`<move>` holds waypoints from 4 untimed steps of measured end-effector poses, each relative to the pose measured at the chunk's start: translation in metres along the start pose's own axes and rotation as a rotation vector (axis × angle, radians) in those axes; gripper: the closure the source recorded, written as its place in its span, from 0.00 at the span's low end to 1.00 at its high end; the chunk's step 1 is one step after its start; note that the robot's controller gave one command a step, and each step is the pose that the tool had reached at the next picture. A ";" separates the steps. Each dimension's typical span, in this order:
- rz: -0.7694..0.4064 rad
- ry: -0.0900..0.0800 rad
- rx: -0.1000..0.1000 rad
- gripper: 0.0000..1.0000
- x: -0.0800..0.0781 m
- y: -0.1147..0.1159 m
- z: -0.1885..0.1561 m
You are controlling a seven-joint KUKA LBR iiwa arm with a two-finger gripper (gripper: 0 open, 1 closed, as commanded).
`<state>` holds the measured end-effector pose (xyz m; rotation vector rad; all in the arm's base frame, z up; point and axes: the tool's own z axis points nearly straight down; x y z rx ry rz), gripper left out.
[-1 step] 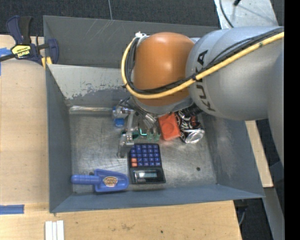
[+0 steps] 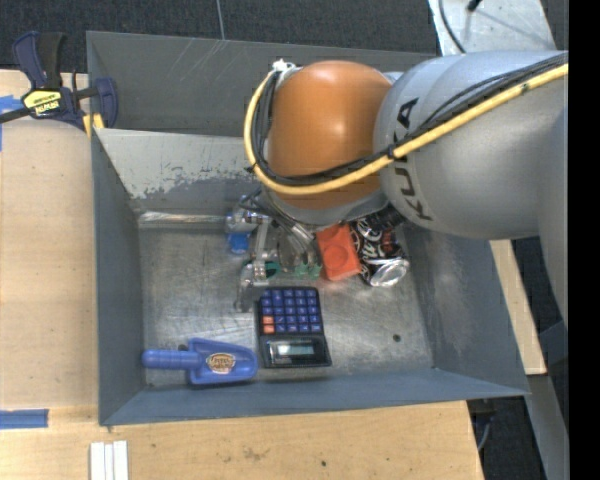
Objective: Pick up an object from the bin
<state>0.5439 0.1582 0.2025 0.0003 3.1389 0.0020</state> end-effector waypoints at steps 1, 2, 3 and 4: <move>-0.113 -0.003 0.000 0.00 0.020 0.029 0.050; -0.066 0.000 0.000 0.00 0.048 0.085 0.044; -0.331 0.001 0.000 0.00 0.049 0.071 0.062; -0.119 -0.003 -0.003 0.00 0.055 0.069 0.122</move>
Offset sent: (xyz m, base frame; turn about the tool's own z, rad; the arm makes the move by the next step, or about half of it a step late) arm -0.0494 0.0861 -0.0434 -0.0673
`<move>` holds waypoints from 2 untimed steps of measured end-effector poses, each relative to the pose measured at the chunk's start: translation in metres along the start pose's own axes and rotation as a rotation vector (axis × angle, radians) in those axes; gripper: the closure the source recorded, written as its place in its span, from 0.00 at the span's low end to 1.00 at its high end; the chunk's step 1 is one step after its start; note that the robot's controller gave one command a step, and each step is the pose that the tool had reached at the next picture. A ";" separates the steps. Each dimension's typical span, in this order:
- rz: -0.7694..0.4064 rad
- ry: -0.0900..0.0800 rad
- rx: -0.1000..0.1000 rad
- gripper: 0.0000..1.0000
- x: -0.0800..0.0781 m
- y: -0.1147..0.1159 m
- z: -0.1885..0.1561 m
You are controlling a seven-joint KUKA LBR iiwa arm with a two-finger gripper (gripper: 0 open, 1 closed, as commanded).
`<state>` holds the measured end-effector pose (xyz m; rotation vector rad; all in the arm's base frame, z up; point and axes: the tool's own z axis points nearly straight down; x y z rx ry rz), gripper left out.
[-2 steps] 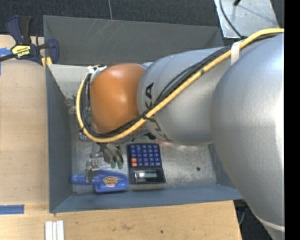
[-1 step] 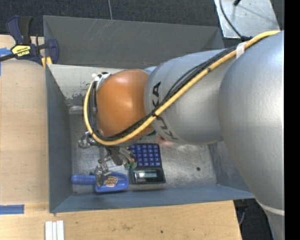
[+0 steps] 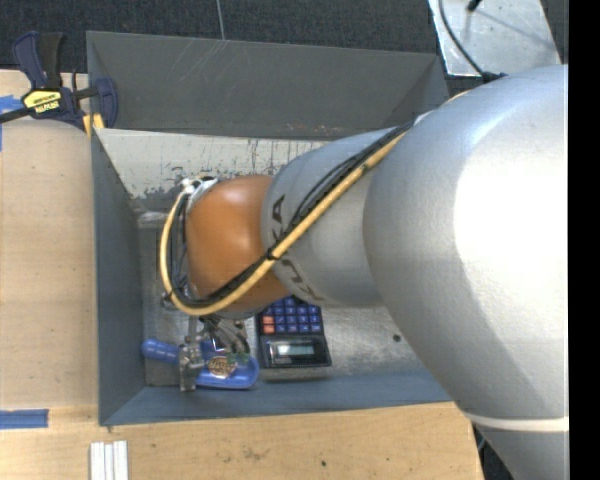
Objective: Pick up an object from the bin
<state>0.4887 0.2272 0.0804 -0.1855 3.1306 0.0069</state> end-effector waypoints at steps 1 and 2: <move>-0.003 0.006 -0.001 1.00 0.002 0.002 -0.002; -0.003 0.006 -0.001 1.00 0.002 0.001 -0.002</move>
Offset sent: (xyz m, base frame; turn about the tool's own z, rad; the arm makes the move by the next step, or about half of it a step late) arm 0.0000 0.0000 0.0000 0.0000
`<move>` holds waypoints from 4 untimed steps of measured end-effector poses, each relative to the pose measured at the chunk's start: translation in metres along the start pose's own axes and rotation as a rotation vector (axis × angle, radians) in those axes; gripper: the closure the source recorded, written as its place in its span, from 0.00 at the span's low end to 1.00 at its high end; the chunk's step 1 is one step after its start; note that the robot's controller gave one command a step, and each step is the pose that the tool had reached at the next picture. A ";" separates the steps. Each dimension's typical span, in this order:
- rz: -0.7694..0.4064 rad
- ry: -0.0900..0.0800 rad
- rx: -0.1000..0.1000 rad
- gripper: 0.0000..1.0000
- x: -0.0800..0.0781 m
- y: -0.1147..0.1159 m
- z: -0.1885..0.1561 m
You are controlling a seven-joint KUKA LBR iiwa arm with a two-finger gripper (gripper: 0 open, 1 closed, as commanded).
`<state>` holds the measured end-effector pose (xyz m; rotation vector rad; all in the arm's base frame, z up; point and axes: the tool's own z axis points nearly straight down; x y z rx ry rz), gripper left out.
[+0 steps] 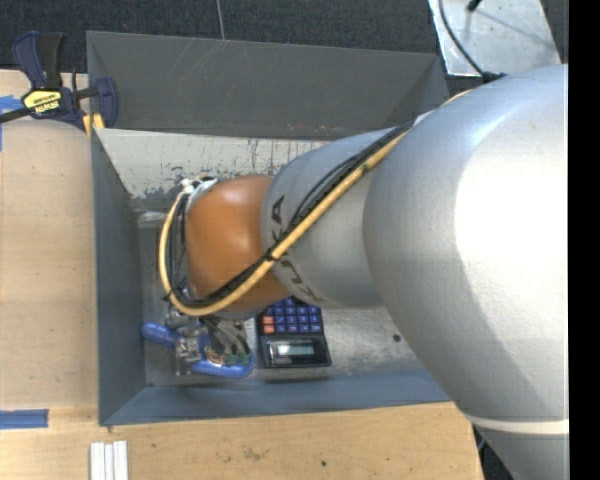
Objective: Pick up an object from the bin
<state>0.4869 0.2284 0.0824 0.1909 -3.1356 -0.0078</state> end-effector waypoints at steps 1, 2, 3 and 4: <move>0.001 -0.002 0.000 1.00 0.000 0.000 -0.003; 0.000 -0.007 0.002 1.00 0.000 -0.001 -0.011; 0.000 -0.004 0.003 1.00 0.000 -0.001 -0.018; 0.001 0.000 0.005 1.00 0.001 -0.001 -0.027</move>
Offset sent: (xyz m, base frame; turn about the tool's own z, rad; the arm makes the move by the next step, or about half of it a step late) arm 0.0000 0.0003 0.0252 0.0000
